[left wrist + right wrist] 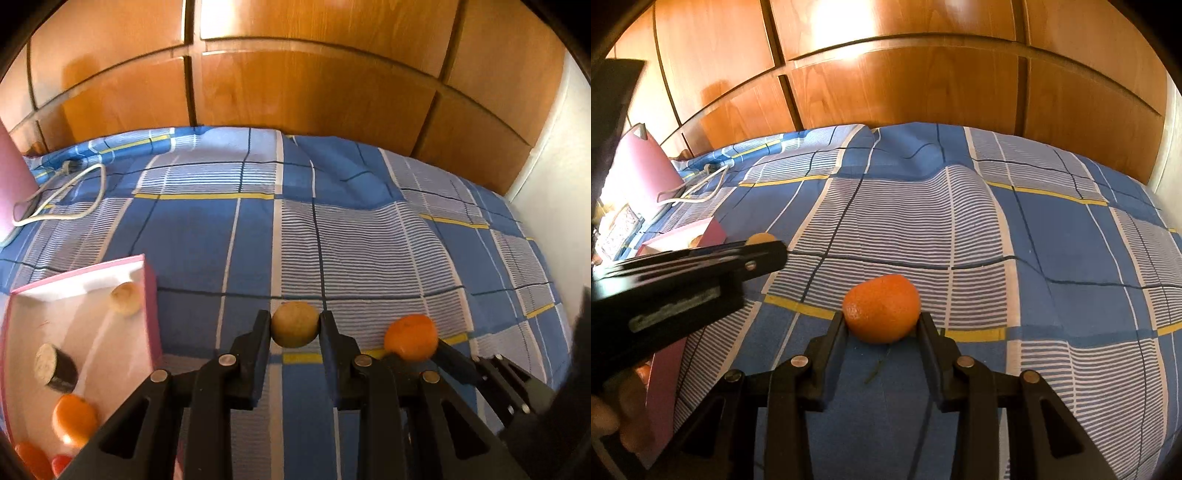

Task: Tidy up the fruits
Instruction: 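Grasp the tangerine with the right gripper while the left gripper grasps the small tan fruit, then carry the tangerine and tan fruit into the tray and open both grippers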

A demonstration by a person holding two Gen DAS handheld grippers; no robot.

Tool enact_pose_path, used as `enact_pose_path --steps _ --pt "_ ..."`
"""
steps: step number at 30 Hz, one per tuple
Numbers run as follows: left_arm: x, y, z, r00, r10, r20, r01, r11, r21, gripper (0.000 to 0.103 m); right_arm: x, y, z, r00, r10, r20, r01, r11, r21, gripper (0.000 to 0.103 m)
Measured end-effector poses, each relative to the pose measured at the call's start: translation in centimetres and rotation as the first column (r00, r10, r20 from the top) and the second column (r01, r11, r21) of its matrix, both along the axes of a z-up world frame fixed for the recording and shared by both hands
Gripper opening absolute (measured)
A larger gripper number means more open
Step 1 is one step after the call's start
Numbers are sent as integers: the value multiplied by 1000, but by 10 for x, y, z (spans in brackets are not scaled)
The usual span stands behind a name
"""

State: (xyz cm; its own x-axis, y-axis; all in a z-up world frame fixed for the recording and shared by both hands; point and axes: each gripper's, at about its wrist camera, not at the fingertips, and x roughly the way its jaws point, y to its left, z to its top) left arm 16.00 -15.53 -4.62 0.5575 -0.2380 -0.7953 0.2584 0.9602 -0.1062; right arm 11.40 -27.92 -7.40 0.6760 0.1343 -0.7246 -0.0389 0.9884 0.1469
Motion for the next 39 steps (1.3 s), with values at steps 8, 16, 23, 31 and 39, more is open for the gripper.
enact_pose_path --steps 8,16,23,31,39 --pt "-43 29 36 997 13 76 -12 1000 -14 26 -1 2 0 1000 0 -2 0 1000 -17 38" --pt "-92 88 65 984 76 161 -77 997 -4 26 0 8 1 1000 -1 -5 1 998 -67 38" --pt "-115 145 58 971 187 150 -190 982 6 27 -6 18 6 1000 2 -15 -4 993 -114 37" --pt "-136 194 42 940 319 121 -317 948 -34 53 -25 42 17 999 52 -9 -53 992 -110 36" --pt "-149 212 48 925 355 138 -349 935 -69 61 -44 68 32 994 113 -1 -113 993 -43 36"
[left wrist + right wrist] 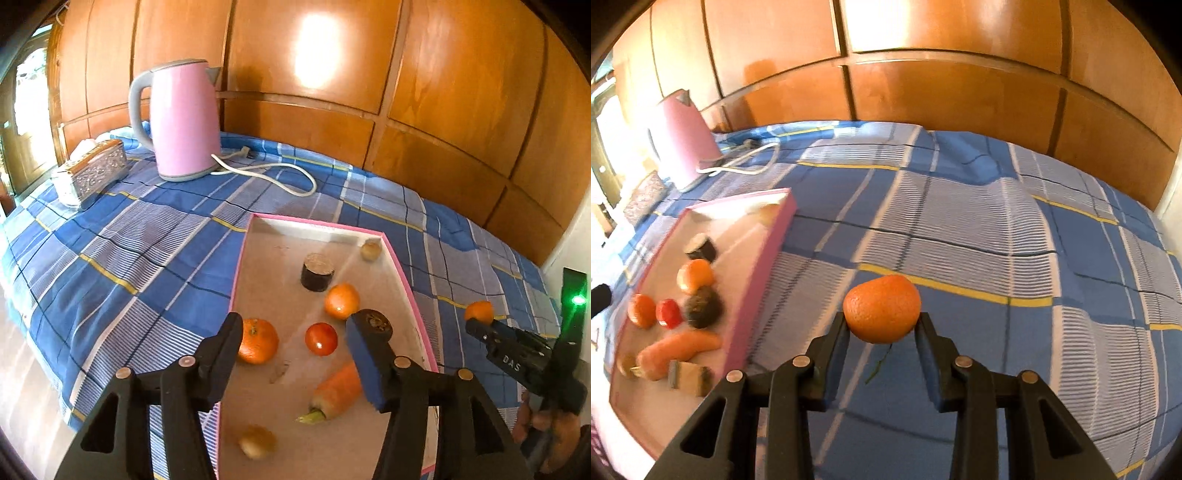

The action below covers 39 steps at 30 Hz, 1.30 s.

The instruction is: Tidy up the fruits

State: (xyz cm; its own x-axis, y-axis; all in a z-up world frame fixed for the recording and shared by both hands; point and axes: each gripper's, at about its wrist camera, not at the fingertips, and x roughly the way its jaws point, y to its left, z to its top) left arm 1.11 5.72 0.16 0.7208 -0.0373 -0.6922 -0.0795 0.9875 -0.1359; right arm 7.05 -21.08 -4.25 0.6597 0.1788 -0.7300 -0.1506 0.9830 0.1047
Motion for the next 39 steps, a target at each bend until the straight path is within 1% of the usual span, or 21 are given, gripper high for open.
enact_pose_path --steps 2,7,11,13,15,18,24,28,30,32,34,39 --pt "-1 5 2 1000 11 7 -11 1000 -4 64 -3 9 7 999 30 14 -30 1000 8 36" --pt "-7 13 7 999 36 34 -36 999 0 73 -14 41 25 988 151 40 -153 986 62 36" --pt "-10 18 9 997 60 41 -60 998 0 75 -21 75 32 960 276 34 -278 956 96 37" --pt "-12 22 10 996 73 47 -73 997 0 79 -24 92 32 943 331 26 -331 938 98 37" --pt "-14 24 11 995 83 51 -83 997 -2 82 -26 109 30 928 372 4 -371 923 99 38" --pt "-16 27 14 994 95 60 -95 995 -2 87 -28 125 26 915 403 -11 -400 911 96 39" --pt "-17 30 15 991 118 61 -118 993 -5 92 -37 132 24 912 411 -13 -408 909 87 41" --pt "-19 29 17 989 129 68 -129 992 -2 95 -44 128 27 929 370 14 -371 927 51 41" --pt "-20 29 18 989 133 72 -133 991 5 98 -46 125 29 942 335 31 -336 941 35 41" --pt "-21 27 19 989 129 76 -130 991 9 99 -49 121 30 952 301 43 -303 953 31 41" --pt "-22 25 20 989 129 79 -130 991 16 102 -49 119 31 959 278 51 -280 960 26 41" --pt "-24 21 22 988 126 84 -129 991 27 103 -52 115 34 969 236 73 -236 972 -1 41"
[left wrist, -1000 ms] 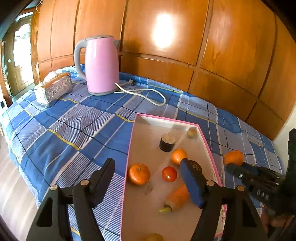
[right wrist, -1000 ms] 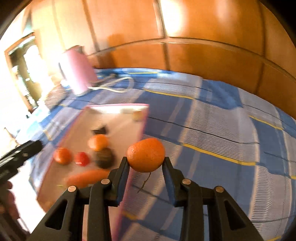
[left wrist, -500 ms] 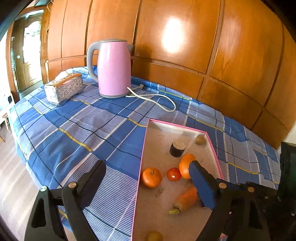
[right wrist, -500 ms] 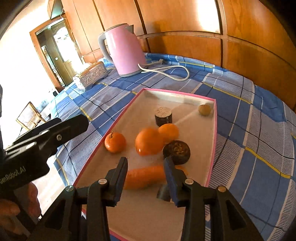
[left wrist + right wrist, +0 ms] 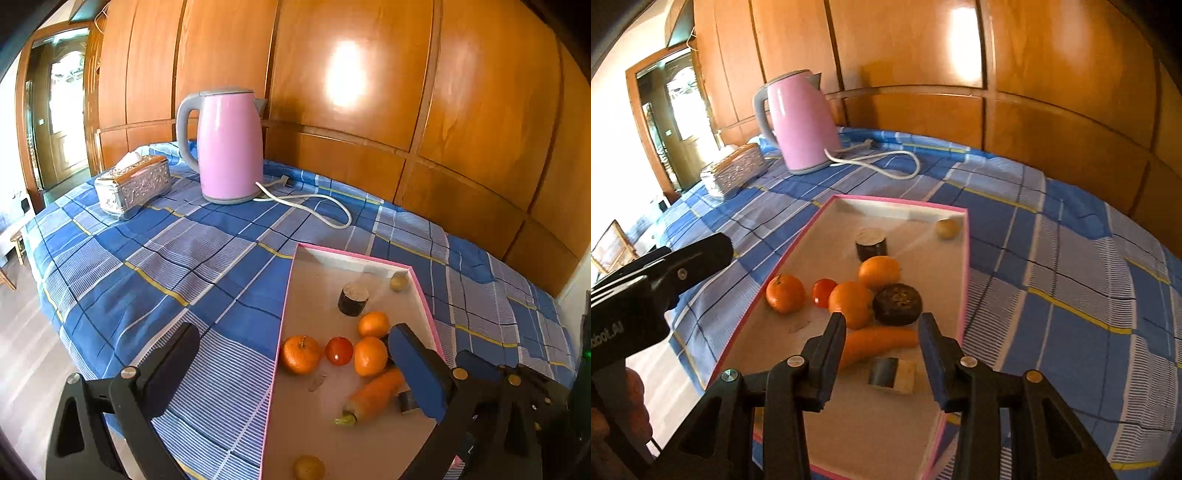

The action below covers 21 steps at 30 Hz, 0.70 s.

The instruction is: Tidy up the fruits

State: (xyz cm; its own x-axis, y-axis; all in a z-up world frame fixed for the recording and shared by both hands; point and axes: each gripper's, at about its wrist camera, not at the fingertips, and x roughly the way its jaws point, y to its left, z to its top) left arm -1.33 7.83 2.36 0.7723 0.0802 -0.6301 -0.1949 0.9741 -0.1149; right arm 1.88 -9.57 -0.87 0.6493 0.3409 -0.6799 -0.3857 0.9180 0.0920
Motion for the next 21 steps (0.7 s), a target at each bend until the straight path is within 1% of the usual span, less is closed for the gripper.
enact_pose_path --steps 8,14,16,21 --pt "-3 -14 2 999 -32 -3 32 998 48 103 -4 -10 5 998 -54 38 54 999 -1 41" --pt "-7 -21 6 998 -53 18 52 997 49 103 -6 -13 8 996 -68 55 68 998 3 41" --pt "-7 -23 7 999 -49 21 47 998 52 103 -7 -13 9 996 -68 61 68 998 2 41" --pt "-8 -27 6 1000 -9 15 7 995 95 103 -9 -12 9 996 -62 64 62 998 1 41"
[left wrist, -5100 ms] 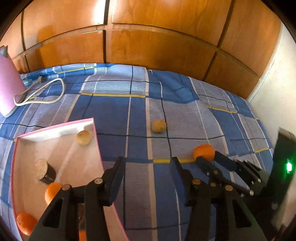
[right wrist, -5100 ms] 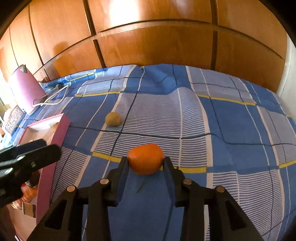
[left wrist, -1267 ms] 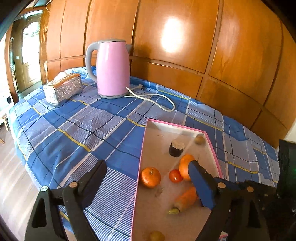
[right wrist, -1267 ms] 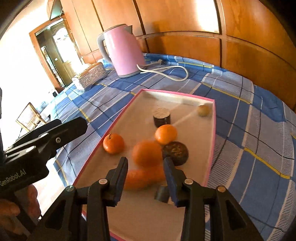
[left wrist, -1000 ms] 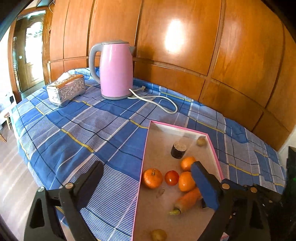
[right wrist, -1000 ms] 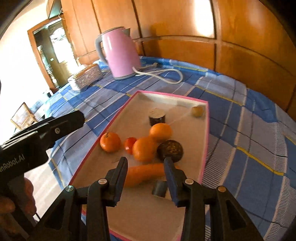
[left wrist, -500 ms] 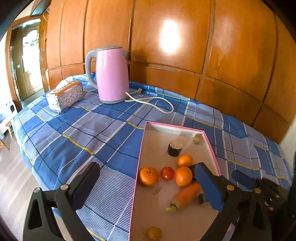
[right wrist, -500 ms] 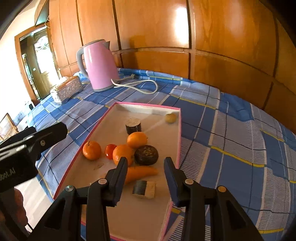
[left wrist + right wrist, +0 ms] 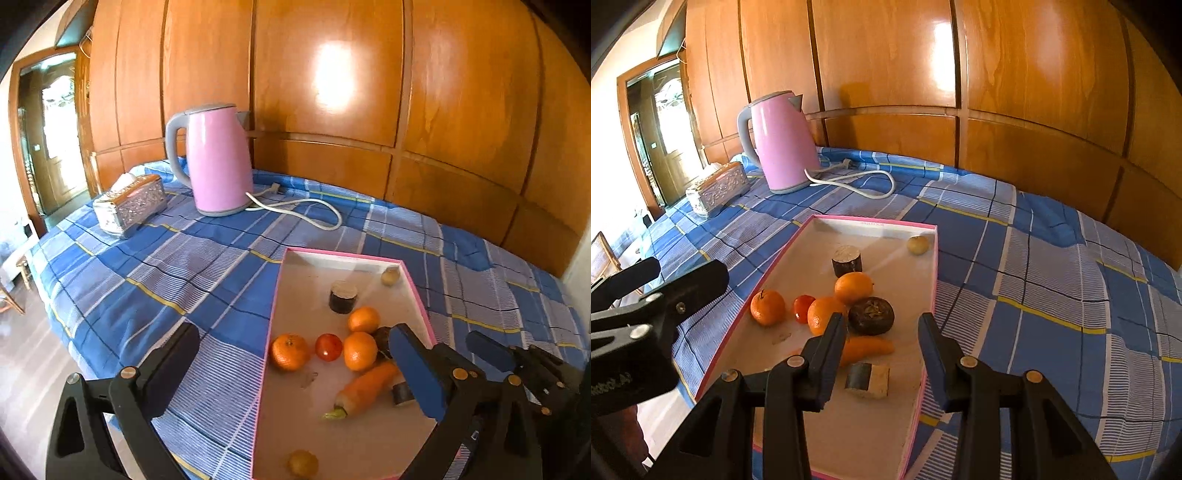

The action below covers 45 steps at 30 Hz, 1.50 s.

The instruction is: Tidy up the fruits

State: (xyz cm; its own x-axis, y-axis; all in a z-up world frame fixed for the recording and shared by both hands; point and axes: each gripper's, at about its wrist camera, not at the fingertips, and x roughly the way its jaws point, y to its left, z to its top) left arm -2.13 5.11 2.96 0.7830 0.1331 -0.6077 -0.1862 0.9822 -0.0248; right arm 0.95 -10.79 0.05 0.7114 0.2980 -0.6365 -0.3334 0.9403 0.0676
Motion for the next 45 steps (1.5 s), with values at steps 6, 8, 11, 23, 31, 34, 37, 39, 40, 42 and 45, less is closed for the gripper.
enact_pose_path --steps 6,8,11,23,31,34,37,39,40,42,45 --pt "-1 1 -1 999 42 -3 -41 999 22 103 -1 0 -1 1000 0 -5 0 1000 2 41" --pt "-2 1 -2 999 47 -1 -47 999 26 103 -1 1 -1 1000 0 -4 0 1000 2 41" --pt "-3 1 -2 999 48 -2 -48 999 26 103 -2 1 -2 1000 1 -3 -1 1000 1 41" --pt "-4 1 -3 999 48 -7 -48 999 23 103 -3 4 -1 1000 4 -2 -4 1000 0 41" --pt "-4 1 -3 999 46 -15 -46 999 17 103 -4 4 -1 1000 6 -3 -6 1000 1 41" --pt "-5 0 -3 999 41 -15 -40 999 18 103 -4 4 -2 1000 5 -4 -5 1000 2 41" --pt "-4 1 -4 999 38 -19 -37 999 16 103 -4 4 -2 1000 6 -6 -6 1000 1 41" --pt "-4 1 -5 999 36 -23 -36 999 10 103 -4 4 -3 1000 6 -7 -6 1000 2 41" --pt "-3 1 -5 999 34 -27 -34 999 7 103 -5 4 -3 1000 6 -7 -6 1000 1 41" --pt "-3 0 -6 999 32 -32 -32 999 4 103 -5 4 -4 1000 7 -8 -7 1000 1 41" --pt "-4 2 -8 999 42 -31 -42 999 -5 103 -5 4 -4 1000 7 -8 -7 1000 2 41"
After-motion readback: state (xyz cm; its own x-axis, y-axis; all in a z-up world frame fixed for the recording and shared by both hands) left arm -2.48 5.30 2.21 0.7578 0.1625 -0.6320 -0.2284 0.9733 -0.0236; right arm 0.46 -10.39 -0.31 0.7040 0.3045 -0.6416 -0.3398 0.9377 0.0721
